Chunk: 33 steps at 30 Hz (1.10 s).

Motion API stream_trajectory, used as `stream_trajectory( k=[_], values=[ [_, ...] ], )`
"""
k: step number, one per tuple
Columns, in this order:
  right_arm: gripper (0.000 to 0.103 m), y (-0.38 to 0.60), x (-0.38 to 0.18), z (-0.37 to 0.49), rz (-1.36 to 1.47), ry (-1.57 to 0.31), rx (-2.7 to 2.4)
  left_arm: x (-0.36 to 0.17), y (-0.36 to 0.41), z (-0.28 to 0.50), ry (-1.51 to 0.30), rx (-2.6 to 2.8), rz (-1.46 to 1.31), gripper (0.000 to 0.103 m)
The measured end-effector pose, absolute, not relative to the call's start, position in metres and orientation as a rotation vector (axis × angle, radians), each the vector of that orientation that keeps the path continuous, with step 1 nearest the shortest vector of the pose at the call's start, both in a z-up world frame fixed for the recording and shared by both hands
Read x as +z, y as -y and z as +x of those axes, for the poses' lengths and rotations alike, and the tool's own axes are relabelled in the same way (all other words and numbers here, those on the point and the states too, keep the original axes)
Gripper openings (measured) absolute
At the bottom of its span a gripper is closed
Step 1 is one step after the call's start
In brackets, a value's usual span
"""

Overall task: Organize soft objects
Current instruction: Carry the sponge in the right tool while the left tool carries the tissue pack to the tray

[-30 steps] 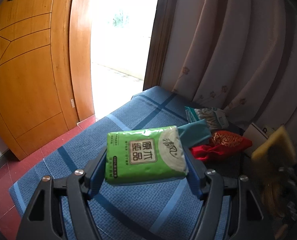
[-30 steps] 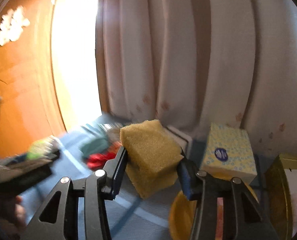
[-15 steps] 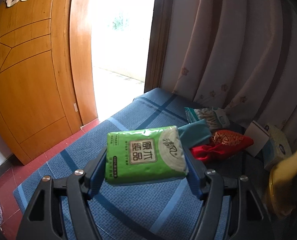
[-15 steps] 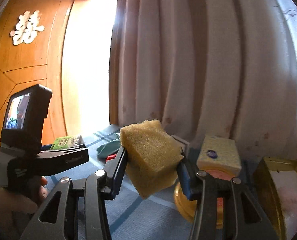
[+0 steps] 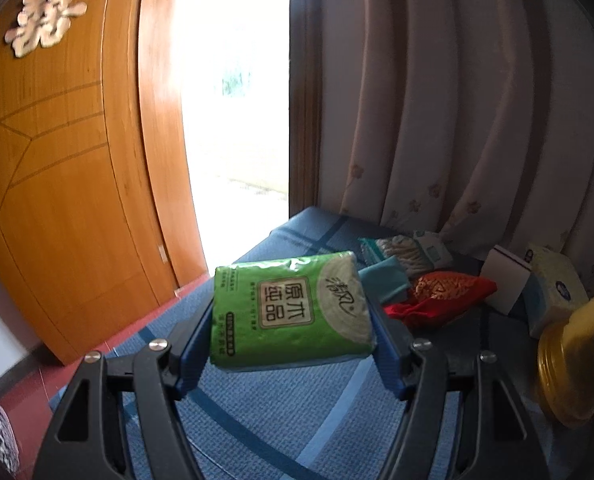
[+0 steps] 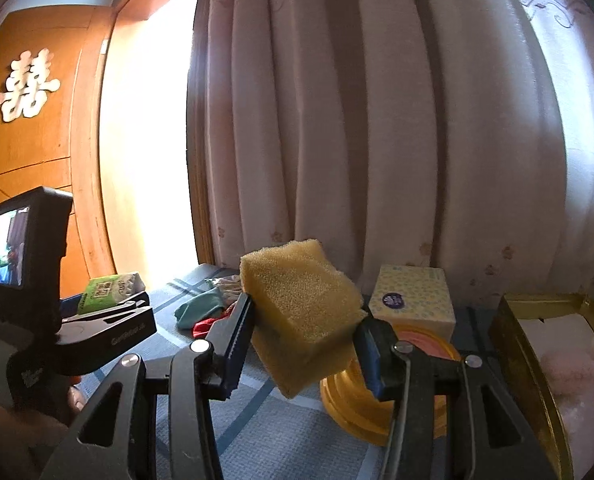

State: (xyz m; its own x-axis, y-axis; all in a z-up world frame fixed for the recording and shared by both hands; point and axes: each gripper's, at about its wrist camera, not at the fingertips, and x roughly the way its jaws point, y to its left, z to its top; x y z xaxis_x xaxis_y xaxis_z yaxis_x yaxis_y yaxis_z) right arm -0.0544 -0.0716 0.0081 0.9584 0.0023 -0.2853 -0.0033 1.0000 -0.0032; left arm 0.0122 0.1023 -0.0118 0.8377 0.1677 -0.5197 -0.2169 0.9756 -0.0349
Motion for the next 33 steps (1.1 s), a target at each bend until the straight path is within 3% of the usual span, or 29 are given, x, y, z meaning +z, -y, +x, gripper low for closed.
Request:
stream_trajectory(
  k=[33],
  values=[
    [0.050, 0.085, 0.021, -0.123, -0.035, -0.070, -0.188, -0.002, -0.103, -0.031, -0.377, 0.206, -0.165, 0.070]
  ],
)
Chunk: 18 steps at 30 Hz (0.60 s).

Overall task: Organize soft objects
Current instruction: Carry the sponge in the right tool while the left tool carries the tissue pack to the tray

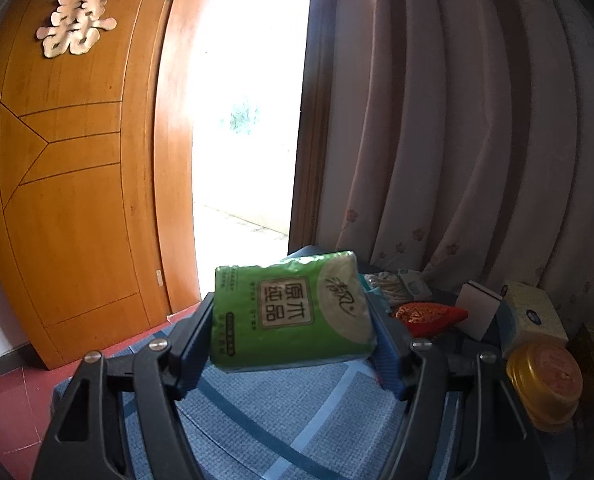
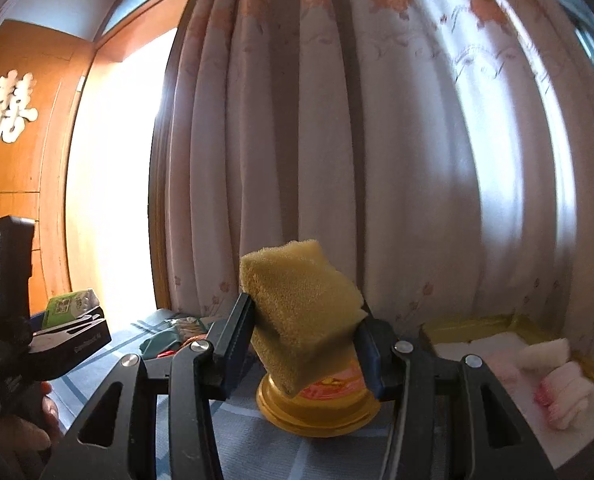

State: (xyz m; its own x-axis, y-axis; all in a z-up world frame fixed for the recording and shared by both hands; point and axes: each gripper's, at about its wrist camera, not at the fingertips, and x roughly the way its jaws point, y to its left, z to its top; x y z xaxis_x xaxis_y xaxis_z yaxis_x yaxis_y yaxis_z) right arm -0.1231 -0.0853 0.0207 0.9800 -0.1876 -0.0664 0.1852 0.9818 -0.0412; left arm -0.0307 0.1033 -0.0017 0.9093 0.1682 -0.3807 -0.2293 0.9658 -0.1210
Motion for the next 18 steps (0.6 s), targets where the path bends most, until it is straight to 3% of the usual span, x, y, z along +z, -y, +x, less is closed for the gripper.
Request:
stream_trajectory(
  k=[18],
  values=[
    [0.050, 0.102, 0.022, -0.138, -0.010, -0.058, -0.243, 0.001, -0.062, -0.038, -0.383, 0.119, -0.092, 0.070]
  ],
)
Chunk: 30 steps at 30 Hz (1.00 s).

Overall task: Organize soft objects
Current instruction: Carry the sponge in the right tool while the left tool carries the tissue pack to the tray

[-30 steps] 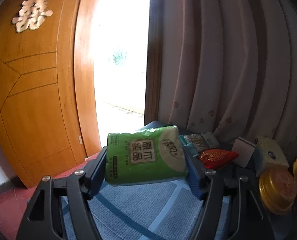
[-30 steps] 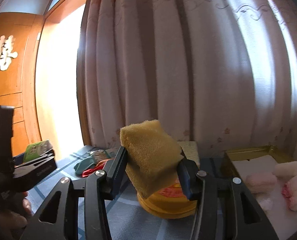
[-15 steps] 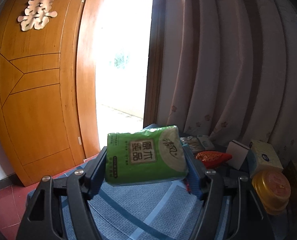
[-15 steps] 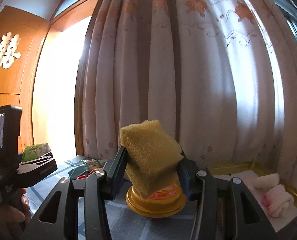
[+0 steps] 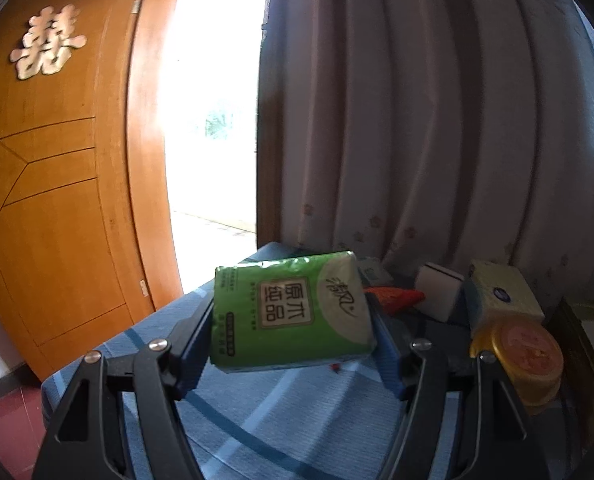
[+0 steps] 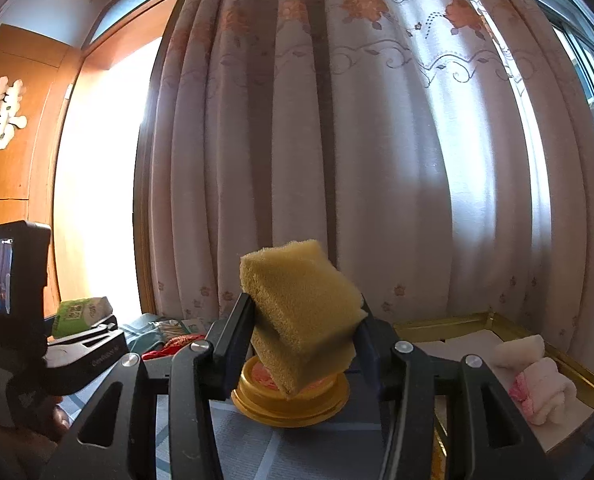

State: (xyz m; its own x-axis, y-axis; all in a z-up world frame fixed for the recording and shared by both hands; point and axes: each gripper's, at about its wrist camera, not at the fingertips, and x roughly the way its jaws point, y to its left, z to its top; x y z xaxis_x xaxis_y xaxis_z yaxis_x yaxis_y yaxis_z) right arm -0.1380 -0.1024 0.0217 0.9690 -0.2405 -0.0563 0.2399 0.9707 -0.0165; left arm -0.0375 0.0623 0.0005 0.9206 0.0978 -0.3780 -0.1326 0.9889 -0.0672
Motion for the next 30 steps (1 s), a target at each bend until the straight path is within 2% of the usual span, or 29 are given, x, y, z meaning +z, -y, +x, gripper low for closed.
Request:
stream_trajectory(
  k=[30],
  values=[
    [0.050, 0.163, 0.022, -0.167, 0.043, -0.087, -0.378, 0.005, 0.027, -0.060, -0.410, -0.092, -0.030, 0.070]
  ],
)
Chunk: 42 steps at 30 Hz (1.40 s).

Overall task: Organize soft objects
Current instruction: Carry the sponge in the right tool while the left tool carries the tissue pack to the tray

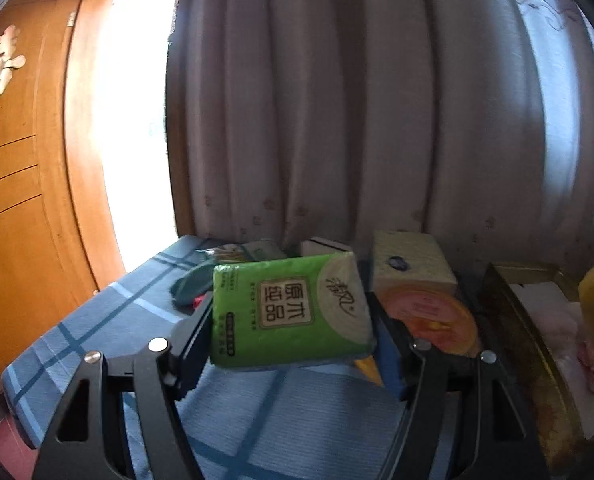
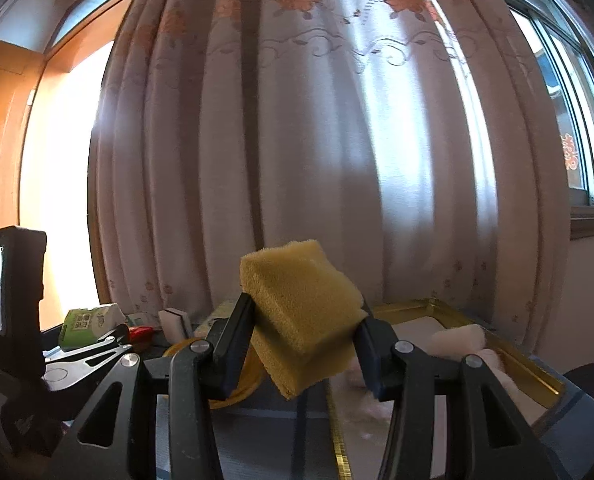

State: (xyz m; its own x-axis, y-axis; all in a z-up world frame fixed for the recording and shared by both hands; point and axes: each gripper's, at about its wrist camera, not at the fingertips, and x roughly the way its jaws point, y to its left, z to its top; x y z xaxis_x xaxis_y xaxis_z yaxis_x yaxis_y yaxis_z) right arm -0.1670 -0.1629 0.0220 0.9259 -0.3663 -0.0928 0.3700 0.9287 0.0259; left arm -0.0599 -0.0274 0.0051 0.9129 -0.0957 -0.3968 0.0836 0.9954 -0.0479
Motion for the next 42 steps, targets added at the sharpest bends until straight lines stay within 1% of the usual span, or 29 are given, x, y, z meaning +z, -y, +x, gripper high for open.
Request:
stream_trajectory(
  k=[19, 33, 42],
  values=[
    [0.050, 0.218, 0.023, -0.193, 0.093, -0.105, -0.495, 0.010, 0.092, -0.076, -0.440, -0.269, 0.004, 0.070],
    [0.050, 0.268, 0.036, -0.211, 0.112, -0.096, -0.609, 0.032, 0.134, -0.089, -0.396, -0.419, 0.050, 0.070],
    [0.050, 0.300, 0.044, -0.214, 0.142, -0.124, -0.628, 0.042, 0.166, -0.084, -0.439, -0.527, 0.034, 0.070]
  ],
)
